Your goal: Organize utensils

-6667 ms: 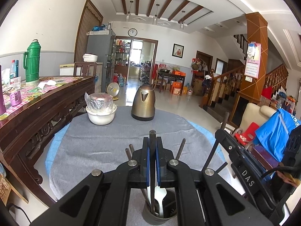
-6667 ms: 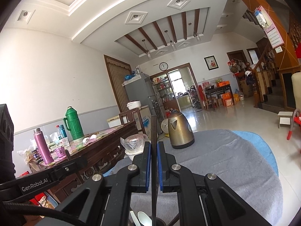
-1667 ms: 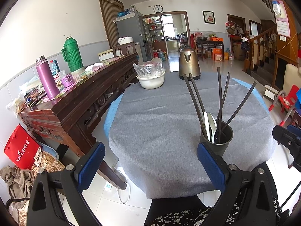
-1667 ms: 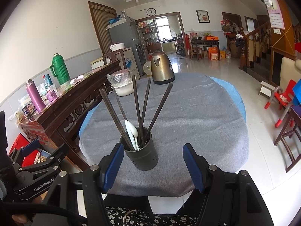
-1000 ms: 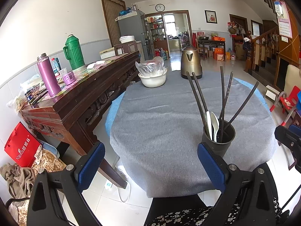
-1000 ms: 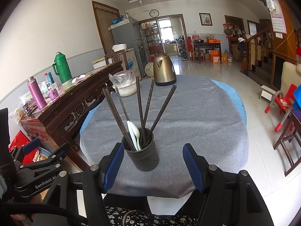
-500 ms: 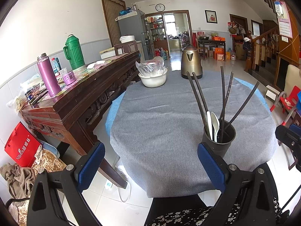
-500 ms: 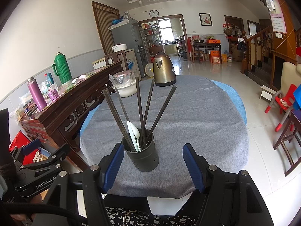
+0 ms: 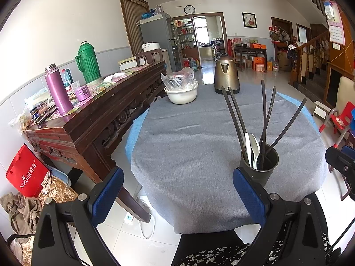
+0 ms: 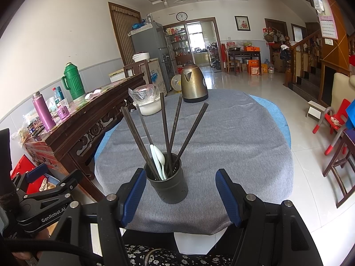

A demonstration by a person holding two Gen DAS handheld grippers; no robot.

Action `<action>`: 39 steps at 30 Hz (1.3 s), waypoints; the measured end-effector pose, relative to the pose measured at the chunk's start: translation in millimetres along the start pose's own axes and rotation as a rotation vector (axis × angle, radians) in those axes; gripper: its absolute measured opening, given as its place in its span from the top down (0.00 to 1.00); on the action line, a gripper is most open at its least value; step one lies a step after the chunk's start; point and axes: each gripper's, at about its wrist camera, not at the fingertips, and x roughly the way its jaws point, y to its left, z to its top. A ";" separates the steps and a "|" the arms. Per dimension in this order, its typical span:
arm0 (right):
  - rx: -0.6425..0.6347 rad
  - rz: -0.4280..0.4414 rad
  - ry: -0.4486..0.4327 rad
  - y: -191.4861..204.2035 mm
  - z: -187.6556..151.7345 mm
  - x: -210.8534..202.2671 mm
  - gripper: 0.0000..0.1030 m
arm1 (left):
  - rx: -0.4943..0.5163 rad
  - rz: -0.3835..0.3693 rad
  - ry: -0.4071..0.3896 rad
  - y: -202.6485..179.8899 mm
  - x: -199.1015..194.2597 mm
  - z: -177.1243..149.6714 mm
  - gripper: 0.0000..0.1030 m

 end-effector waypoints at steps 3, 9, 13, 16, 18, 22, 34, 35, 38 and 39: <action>-0.001 0.000 -0.001 0.2 0.2 -0.1 0.34 | 0.000 0.000 0.000 0.1 -0.3 0.2 0.04; 0.000 0.000 -0.003 0.4 1.6 -0.1 0.34 | -0.001 0.000 0.000 0.5 -0.5 0.5 0.04; -0.001 -0.002 -0.007 3.3 7.0 -2.1 0.34 | 0.000 0.000 0.001 0.1 -0.6 0.1 0.04; -0.001 -0.002 -0.008 3.9 7.7 -1.9 0.34 | 0.000 -0.001 0.001 0.3 -0.3 0.3 0.04; -0.002 -0.002 -0.008 3.8 7.4 -2.0 0.34 | 0.000 -0.001 0.002 0.7 -0.3 0.5 0.04; -0.002 -0.002 -0.009 4.0 7.3 -2.5 0.34 | -0.001 -0.001 0.002 0.4 -0.3 0.2 0.04; -0.002 -0.002 -0.010 4.3 7.4 -2.1 0.34 | 0.001 -0.002 0.004 -0.7 -1.1 0.0 0.04; -0.002 -0.001 -0.009 4.2 7.4 -2.1 0.34 | 0.001 -0.001 0.005 -0.4 -1.1 0.1 0.04; -0.001 -0.002 -0.009 3.8 6.2 -2.5 0.34 | 0.001 -0.001 0.007 -0.5 -0.5 -2.2 0.04; -0.001 -0.001 -0.010 3.8 6.0 -2.5 0.34 | 0.000 -0.001 0.007 -0.4 -0.2 -2.1 0.04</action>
